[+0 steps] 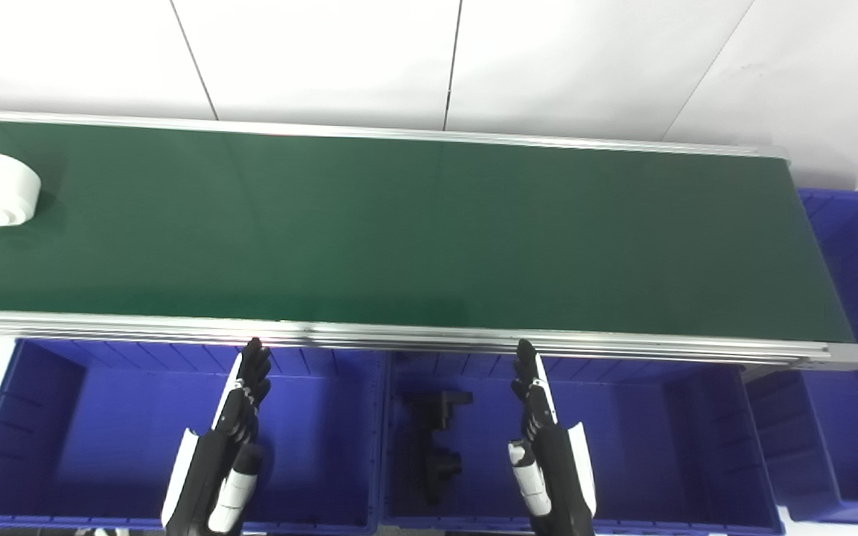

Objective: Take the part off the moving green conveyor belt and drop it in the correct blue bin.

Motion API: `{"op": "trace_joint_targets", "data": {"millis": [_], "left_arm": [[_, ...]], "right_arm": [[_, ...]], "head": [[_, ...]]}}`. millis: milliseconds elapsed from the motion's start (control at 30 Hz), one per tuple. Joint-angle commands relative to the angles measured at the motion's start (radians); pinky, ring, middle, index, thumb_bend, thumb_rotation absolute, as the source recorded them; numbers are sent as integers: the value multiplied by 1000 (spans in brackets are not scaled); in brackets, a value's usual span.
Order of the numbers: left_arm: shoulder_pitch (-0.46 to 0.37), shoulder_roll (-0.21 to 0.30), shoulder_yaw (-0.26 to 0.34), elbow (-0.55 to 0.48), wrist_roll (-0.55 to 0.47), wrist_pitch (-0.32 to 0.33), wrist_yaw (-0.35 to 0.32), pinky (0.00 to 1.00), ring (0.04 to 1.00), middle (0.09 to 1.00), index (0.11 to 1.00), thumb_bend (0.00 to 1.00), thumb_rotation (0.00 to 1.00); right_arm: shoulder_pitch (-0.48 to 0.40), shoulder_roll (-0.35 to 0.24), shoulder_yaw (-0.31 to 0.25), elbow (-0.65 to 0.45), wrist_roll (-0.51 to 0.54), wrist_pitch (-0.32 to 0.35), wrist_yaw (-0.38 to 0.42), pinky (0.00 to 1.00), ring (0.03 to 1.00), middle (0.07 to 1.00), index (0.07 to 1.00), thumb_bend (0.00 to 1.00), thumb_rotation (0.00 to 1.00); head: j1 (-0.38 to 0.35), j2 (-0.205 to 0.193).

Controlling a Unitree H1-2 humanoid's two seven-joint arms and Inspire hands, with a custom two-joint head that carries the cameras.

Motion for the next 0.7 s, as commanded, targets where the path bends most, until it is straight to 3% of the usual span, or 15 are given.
{"op": "trace_joint_targets", "data": {"millis": [0,667], "left_arm": [[-2,0,-1,-17,-1,-41,-5,1000,1000,1000,1000,800,931],[-2,-6,-2,-19,-8,-30,-4,1000,1000,1000,1000,801,939]], "right_arm": [[-2,83,43,-3,-6,-60,-6,975,995,1000,1000,832,993],[-2,77,45,-8,-1,-59,-3,974,994,1000,1000,829,991]], "head": [[1,-1],[5,-1]]}}
